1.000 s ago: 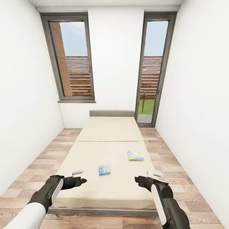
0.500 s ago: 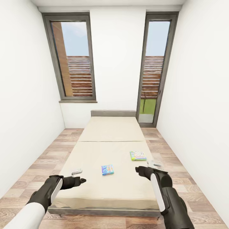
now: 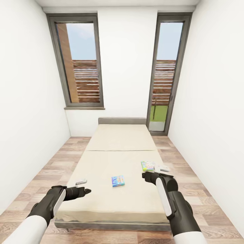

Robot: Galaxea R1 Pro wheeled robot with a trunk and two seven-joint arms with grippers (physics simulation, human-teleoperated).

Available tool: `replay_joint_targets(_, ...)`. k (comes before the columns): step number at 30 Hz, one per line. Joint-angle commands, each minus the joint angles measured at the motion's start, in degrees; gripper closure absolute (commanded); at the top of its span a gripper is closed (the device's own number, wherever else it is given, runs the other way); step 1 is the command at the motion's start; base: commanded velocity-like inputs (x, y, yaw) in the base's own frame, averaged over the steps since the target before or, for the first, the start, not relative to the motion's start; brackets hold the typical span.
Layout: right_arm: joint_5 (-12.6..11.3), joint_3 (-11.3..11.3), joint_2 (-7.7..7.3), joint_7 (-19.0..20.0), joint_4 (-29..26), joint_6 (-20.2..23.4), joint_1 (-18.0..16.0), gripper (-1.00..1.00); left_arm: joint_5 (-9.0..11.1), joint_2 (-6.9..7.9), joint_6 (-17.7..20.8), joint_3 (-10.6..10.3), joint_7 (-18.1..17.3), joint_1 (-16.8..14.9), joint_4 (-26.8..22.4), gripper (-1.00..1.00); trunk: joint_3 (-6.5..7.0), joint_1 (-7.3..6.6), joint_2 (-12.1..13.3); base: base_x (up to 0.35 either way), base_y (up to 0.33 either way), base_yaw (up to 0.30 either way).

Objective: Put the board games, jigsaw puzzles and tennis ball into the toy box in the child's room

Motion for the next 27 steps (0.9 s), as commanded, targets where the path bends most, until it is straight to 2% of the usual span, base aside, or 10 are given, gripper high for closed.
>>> replay_joint_targets(1,-1.0,0.2,0.02,-0.5,0.0,0.1,-0.1,-1.0,0.3,0.0,0.4,0.2,-0.2,0.0,-0.1,-1.0,-0.11,0.02,-0.1,0.0,0.039,0.0)
replay_joint_targets(6,-1.6,0.7,0.02,-0.6,0.2,-0.2,-0.1,-1.0,0.3,0.11,0.5,0.2,-2.0,0.0,-0.1,-1.0,-0.11,0.02,-0.1,0.0,0.06,0.0)
replay_joint_targets(11,-1.8,1.0,0.02,-0.5,0.2,-0.5,-0.1,-1.0,0.2,0.13,0.5,0.2,-3.5,0.0,-0.2,-1.0,-0.11,0.02,-0.1,0.0,0.219,0.0)
replay_joint_targets(19,-1.9,1.0,0.02,-0.5,0.1,-0.5,-0.1,-1.0,0.2,0.43,0.5,0.1,-3.9,0.0,-0.2,-1.0,-0.13,0.02,-0.1,0.033,0.247,0.0)
replay_joint_targets(27,-2.0,0.9,0.02,-0.5,0.1,-0.5,-0.1,-1.0,0.3,0.54,0.9,0.2,-3.9,0.0,-1.1,-1.0,-0.36,-0.2,0.3,0.022,0.043,0.0)
